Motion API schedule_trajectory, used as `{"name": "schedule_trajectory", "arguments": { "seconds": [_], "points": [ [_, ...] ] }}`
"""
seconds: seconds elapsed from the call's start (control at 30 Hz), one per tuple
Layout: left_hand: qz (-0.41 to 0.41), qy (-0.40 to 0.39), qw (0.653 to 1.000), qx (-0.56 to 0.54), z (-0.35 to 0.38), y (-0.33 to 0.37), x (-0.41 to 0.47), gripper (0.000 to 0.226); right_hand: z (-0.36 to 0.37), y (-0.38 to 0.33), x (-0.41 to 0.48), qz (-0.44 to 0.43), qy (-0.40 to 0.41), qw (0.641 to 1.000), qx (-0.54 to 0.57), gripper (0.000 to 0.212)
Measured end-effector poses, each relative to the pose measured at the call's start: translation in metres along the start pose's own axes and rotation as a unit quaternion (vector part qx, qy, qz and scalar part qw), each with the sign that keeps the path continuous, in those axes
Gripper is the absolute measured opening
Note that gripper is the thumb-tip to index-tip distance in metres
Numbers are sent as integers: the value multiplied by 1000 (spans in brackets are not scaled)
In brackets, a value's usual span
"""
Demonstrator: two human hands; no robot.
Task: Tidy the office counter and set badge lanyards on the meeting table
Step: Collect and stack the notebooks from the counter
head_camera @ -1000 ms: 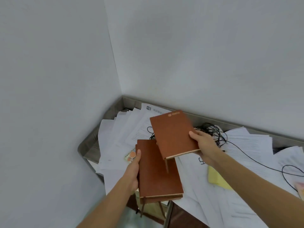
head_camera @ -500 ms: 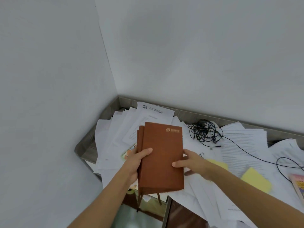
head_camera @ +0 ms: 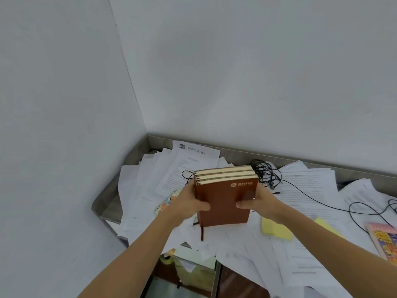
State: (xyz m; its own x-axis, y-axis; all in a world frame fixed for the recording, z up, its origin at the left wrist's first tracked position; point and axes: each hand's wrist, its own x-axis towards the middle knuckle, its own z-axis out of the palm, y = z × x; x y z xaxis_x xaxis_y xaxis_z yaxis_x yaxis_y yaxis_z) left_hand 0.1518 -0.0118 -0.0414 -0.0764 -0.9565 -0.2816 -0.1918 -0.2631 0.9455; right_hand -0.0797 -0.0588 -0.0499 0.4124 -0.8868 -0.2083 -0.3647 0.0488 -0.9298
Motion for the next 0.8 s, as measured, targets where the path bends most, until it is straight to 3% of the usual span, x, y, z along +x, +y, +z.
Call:
{"name": "schedule_trajectory", "arguments": {
  "seconds": [0.23,0.43,0.57,0.67,0.8],
  "points": [
    [0,-13,999,40,1,-14,-1,66,14,9,-2,5,13,1000,10,54],
    [12,-49,997,56,-10,0,-7,51,6,-9,-16,15,-21,1000,13,45],
    [13,-115,993,34,-19,14,-13,50,-1,-22,-44,19,3,995,99,35],
    [-43,-153,987,-31,0,3,-23,58,3,-11,-70,89,33,978,186,33],
    [-150,-152,967,-137,20,-31,-43,78,12,15,-109,223,46,951,208,41]
  ]
}}
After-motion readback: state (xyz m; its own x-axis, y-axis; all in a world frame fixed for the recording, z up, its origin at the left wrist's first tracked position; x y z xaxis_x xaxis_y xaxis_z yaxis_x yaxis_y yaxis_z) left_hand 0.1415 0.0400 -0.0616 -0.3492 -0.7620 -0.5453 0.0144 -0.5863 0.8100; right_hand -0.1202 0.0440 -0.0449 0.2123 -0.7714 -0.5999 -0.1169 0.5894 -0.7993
